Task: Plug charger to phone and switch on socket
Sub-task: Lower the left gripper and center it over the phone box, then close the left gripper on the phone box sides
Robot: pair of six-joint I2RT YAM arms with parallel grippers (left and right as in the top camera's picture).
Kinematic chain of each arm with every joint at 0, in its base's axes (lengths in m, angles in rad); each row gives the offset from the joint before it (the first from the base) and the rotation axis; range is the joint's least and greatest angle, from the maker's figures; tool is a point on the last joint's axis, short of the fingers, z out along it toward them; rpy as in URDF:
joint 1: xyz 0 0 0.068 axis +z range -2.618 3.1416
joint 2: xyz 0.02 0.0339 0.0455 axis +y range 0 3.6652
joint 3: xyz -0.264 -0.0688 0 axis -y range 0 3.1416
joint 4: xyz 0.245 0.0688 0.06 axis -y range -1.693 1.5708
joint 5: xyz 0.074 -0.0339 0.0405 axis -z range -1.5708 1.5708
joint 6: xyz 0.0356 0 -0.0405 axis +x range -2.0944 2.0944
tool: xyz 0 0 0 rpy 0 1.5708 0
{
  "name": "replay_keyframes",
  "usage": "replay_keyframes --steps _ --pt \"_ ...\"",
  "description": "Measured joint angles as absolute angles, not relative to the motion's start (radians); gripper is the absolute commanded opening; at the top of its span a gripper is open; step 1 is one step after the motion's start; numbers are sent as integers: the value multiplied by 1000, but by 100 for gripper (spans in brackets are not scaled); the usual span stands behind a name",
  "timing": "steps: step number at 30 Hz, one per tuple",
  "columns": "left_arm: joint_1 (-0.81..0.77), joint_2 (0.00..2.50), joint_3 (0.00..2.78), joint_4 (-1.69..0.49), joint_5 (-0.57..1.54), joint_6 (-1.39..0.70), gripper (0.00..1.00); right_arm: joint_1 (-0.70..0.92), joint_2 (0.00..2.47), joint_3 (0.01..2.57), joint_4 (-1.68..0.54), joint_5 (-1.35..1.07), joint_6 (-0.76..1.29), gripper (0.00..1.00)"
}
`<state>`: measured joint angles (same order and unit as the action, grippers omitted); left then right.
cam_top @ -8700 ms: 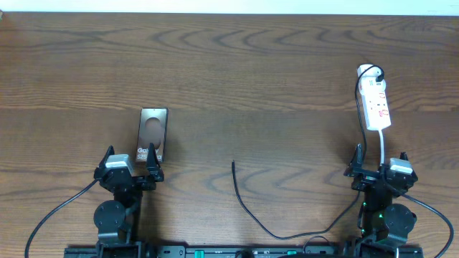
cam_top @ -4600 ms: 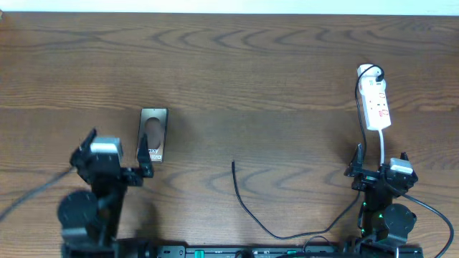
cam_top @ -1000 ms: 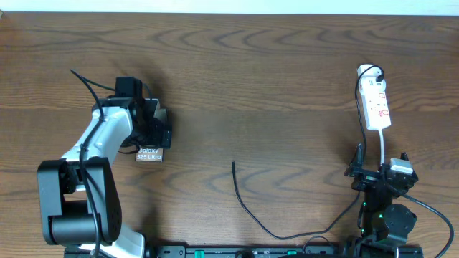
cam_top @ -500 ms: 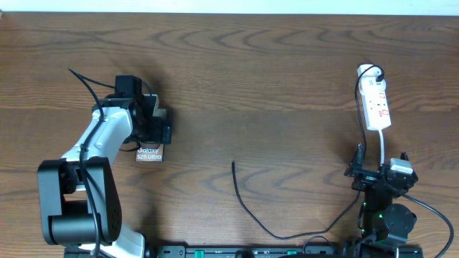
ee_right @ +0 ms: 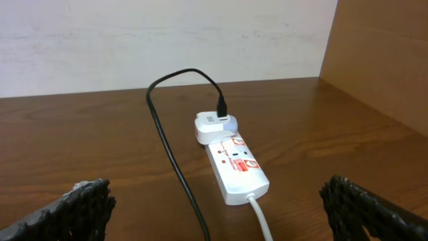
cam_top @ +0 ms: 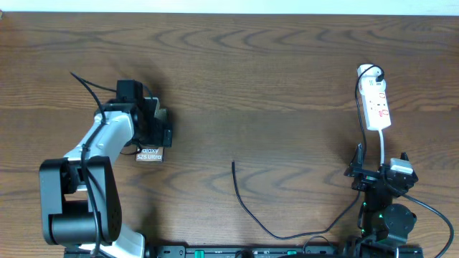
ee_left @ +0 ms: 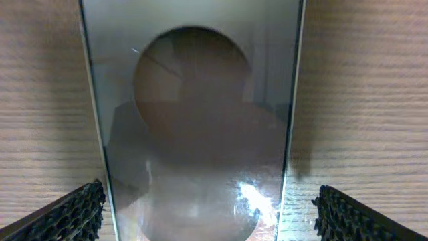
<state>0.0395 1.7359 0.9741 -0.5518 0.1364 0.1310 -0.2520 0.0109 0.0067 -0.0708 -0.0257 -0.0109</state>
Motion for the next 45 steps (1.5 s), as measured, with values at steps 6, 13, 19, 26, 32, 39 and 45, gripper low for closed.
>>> replay_keyframes --steps 6,13,19,26,32,39,45 --pt "39 1736 957 -539 136 131 98 -252 11 7 -71 -26 -11 99" --pt "39 1736 957 -509 136 131 98 -252 11 7 -71 -26 -11 99" --pt "39 1736 957 -484 136 131 98 -252 11 7 -70 -26 -11 99" --pt "39 1736 957 -476 123 131 98 -252 11 7 -71 -26 -11 99" --pt "39 1744 957 -474 113 131 98 -252 11 7 -71 -26 -11 99" --pt "39 1758 957 -466 100 136 98 -252 11 7 -71 -26 -11 99" --pt "39 1758 957 -463 98 141 98 -252 11 7 -71 -26 -11 99"
